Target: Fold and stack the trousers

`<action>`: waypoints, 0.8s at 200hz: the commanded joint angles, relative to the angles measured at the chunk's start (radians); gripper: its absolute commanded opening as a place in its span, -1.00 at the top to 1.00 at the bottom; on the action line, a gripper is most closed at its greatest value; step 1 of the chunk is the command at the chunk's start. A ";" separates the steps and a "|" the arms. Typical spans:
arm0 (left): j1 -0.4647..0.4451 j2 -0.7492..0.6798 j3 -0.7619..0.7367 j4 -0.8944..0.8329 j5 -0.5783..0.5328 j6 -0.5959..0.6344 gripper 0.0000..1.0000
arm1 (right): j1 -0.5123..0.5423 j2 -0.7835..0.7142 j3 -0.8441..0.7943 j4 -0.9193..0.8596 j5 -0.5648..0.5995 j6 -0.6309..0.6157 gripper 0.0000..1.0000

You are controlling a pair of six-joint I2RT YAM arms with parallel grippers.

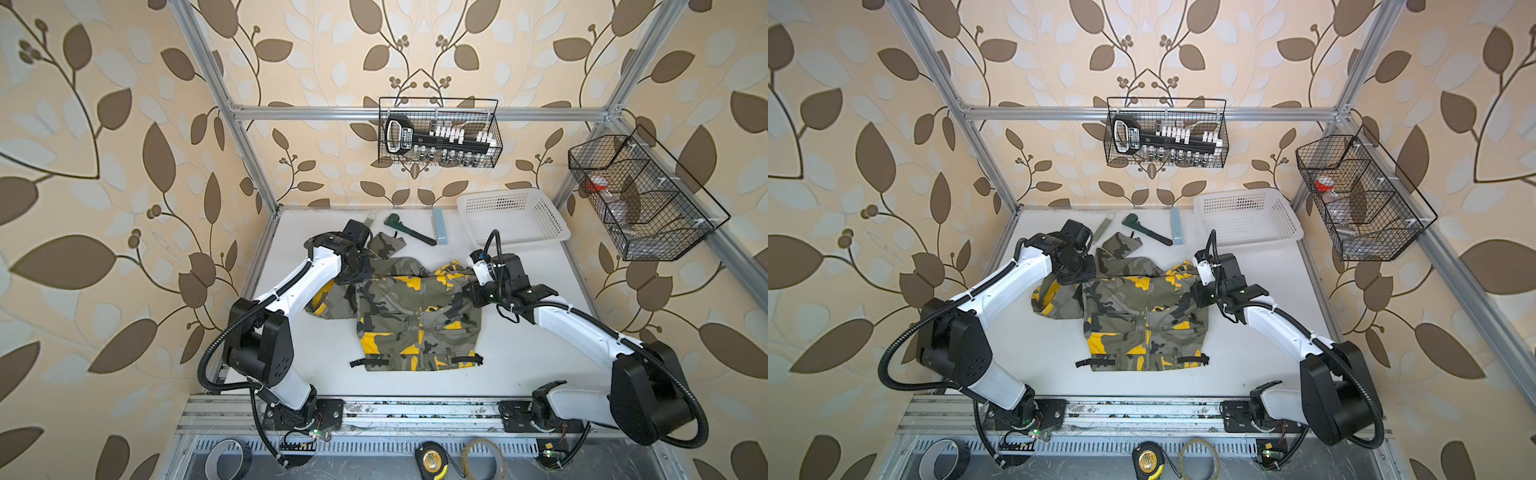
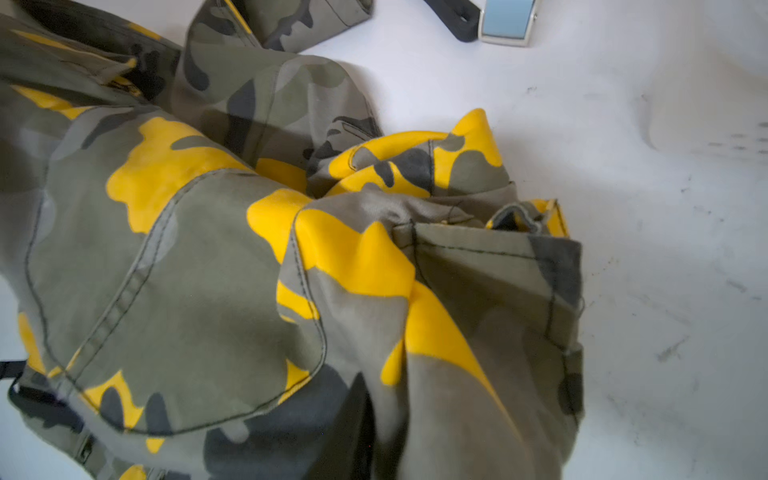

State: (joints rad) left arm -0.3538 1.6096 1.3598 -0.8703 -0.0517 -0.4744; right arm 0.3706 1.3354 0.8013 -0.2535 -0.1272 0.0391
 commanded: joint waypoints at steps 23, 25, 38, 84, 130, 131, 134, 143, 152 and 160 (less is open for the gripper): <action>-0.001 0.068 0.155 -0.080 0.101 -0.001 0.99 | 0.165 -0.086 0.148 -0.110 0.331 -0.201 -0.50; -0.001 0.070 0.158 -0.080 0.109 -0.001 0.98 | 0.176 -0.094 0.147 -0.113 0.337 -0.204 -0.53; 0.001 0.094 0.171 -0.081 0.144 0.000 0.97 | 0.243 -0.131 0.138 -0.127 0.348 -0.204 -0.66; 0.018 0.197 0.228 -0.086 0.252 -0.001 0.96 | 0.553 -0.167 0.055 -0.061 0.368 -0.190 -0.77; 0.020 0.263 0.295 -0.093 0.303 -0.004 0.93 | 0.797 0.028 0.057 0.137 0.284 -0.187 -0.79; 0.020 0.264 0.294 -0.093 0.304 -0.004 0.93 | 0.801 0.036 0.060 0.141 0.284 -0.186 -0.79; 0.021 0.267 0.295 -0.092 0.306 -0.005 0.93 | 0.814 0.058 0.067 0.149 0.283 -0.187 -0.80; 0.020 0.278 0.298 -0.093 0.311 -0.007 0.93 | 0.849 0.124 0.092 0.172 0.277 -0.192 -0.81; 0.022 0.287 0.301 -0.096 0.314 -0.007 0.93 | 0.877 0.183 0.110 0.196 0.264 -0.197 -0.81; 0.025 0.293 0.301 -0.095 0.319 -0.007 0.93 | 0.896 0.223 0.122 0.215 0.246 -0.214 -0.83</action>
State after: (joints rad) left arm -0.3367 1.8900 1.6218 -0.9455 0.2089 -0.4759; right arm 1.2095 1.4528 0.8787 -0.1349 0.1719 -0.1272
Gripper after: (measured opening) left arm 0.066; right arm 0.908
